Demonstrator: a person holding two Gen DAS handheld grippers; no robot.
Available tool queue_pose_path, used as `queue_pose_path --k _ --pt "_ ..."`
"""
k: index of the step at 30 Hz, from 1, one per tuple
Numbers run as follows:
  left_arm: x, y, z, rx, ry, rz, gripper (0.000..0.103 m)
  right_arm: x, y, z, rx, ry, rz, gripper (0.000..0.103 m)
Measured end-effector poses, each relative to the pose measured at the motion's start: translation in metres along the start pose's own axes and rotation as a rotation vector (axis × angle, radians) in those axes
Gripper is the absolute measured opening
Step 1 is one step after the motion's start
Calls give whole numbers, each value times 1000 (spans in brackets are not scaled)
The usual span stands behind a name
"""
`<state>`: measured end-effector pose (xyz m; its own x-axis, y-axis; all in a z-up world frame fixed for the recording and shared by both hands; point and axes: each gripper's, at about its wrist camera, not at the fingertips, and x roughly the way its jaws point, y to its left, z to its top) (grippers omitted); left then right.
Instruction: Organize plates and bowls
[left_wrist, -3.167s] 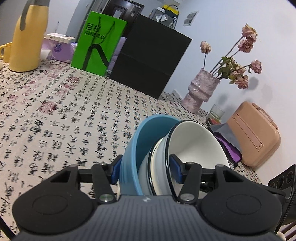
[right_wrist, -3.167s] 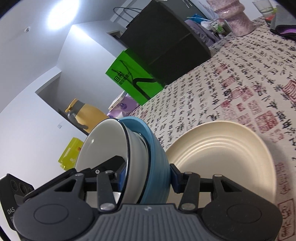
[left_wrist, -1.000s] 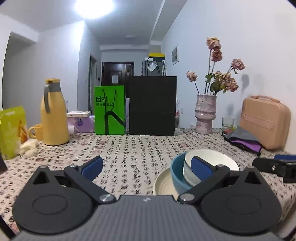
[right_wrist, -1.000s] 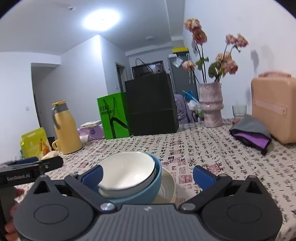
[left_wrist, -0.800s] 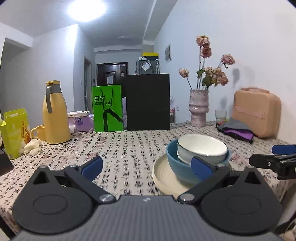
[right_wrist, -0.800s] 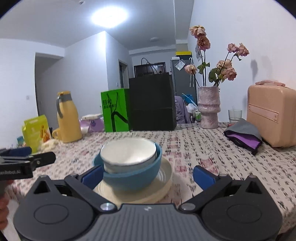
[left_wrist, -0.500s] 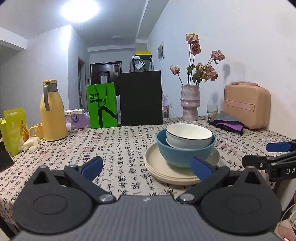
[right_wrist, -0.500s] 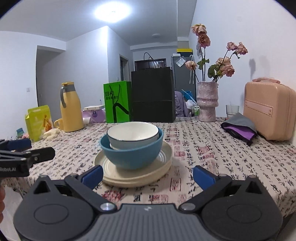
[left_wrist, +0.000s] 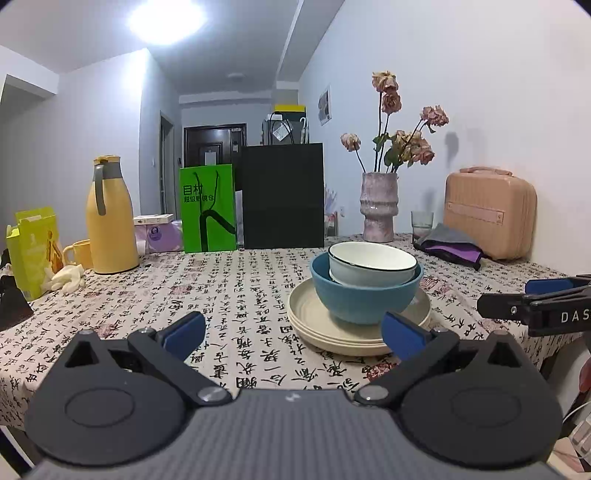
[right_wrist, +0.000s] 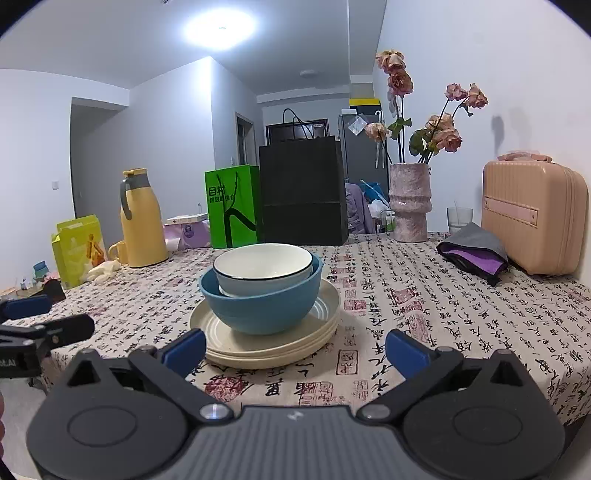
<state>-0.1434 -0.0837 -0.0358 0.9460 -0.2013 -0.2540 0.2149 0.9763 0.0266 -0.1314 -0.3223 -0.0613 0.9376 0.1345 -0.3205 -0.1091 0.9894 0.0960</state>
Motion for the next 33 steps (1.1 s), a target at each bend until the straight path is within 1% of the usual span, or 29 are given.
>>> queue_pose_path --k 15,33 --pt "-9 4 -3 -10 -16 13 103 5 8 -1 -13 18 23 103" --pt "-10 5 -3 -7 -15 21 103 5 8 -1 -14 18 24 103"
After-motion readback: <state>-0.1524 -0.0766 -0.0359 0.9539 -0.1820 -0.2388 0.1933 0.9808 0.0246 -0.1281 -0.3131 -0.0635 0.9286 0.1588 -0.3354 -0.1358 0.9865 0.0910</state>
